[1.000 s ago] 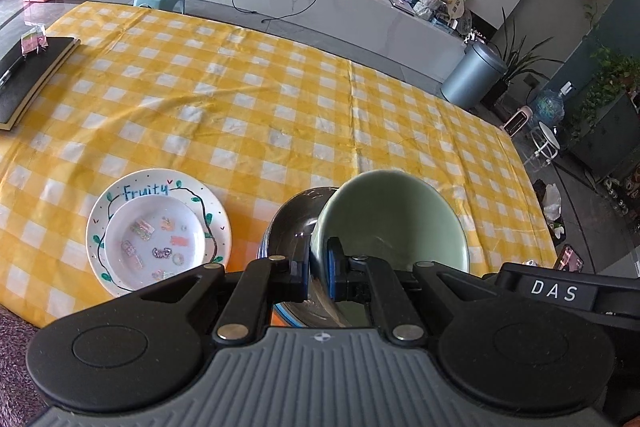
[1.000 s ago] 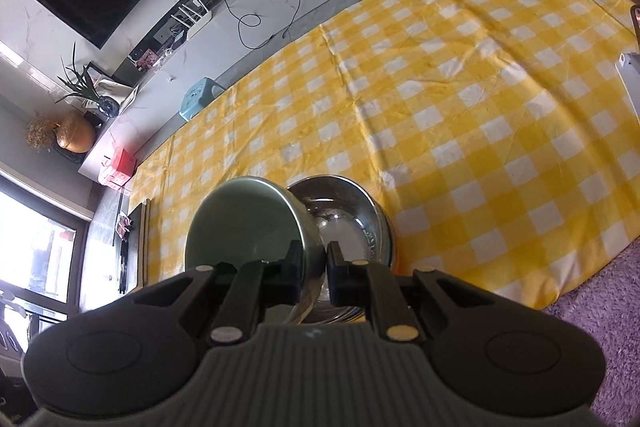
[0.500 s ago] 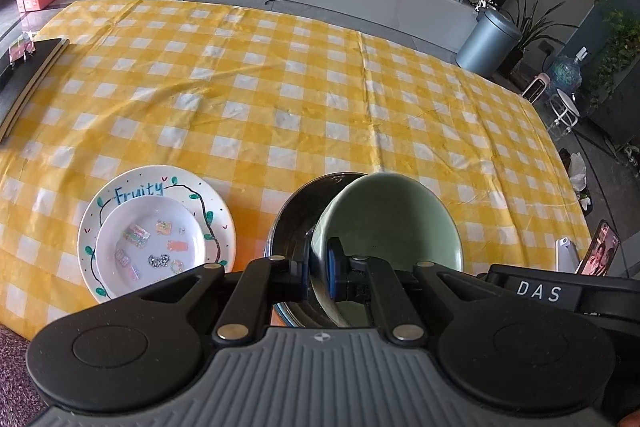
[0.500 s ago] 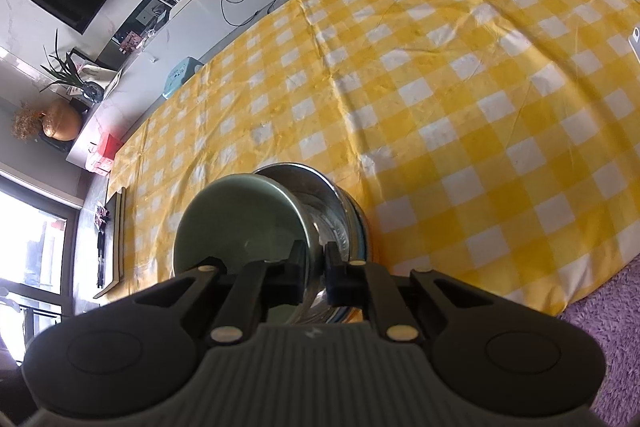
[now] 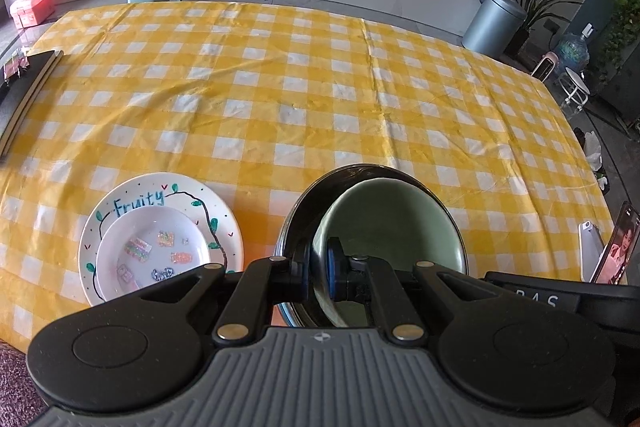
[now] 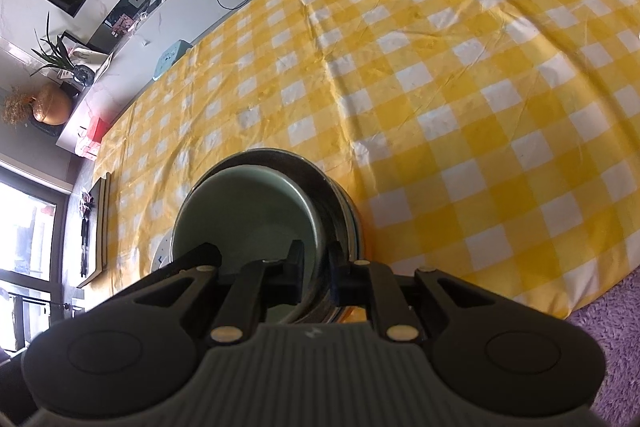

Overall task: Organize plates and bowls
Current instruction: 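Lower the green bowl into the blue bowl and open both grippers, then close both grippers on the rim of the nested bowl stack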

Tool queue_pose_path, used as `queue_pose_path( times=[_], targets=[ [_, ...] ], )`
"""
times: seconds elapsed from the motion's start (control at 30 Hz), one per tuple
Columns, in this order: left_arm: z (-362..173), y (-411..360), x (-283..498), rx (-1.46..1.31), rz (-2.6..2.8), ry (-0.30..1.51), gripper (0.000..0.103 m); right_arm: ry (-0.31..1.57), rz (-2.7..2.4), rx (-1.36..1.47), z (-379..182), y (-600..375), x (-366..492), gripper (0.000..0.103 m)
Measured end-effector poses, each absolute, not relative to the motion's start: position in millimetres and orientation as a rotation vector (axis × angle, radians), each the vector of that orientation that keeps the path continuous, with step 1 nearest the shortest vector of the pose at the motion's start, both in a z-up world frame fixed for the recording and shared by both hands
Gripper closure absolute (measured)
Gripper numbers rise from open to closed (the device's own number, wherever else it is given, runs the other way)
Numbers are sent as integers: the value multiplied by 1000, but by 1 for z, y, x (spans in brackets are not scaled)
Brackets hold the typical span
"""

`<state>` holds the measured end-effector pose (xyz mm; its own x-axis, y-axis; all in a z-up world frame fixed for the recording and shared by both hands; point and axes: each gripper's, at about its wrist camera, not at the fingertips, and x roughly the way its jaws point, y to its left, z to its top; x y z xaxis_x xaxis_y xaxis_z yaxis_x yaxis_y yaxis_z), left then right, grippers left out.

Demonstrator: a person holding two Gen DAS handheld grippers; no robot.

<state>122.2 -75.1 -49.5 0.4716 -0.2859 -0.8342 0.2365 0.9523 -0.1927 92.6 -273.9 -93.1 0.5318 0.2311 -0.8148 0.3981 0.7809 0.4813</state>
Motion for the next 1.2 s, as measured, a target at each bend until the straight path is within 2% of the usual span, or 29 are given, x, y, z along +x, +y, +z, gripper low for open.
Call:
queue_pose_path(
  times=[0.37,0.67,0.77,0.83,0.9,1.0,1.07,1.2],
  targets=[
    [-51,-79,123,0,-319,1019,94,965,-134,676,-77,-277,85,90],
    [-30,-72,119,-9,-343,931,92,943,-131,692,-73,-282,79,89],
    [-21,-66,115,-38,-355,899,91,921,-112,719,-71,-284,75,68],
    [-18,-61,113,-56,-358,885,80,908,-102,720,-67,-284,73,68],
    [-16,-54,111,-79,-365,869,56,893,-96,708,-62,-284,71,60],
    [-15,-46,107,-96,-370,844,32,871,-104,674,-56,-282,67,50],
    [-17,-40,106,-105,-369,853,27,862,-120,646,-54,-280,65,45],
    [-27,-27,105,-162,-353,891,27,879,-135,616,-60,-278,63,40]
  ],
)
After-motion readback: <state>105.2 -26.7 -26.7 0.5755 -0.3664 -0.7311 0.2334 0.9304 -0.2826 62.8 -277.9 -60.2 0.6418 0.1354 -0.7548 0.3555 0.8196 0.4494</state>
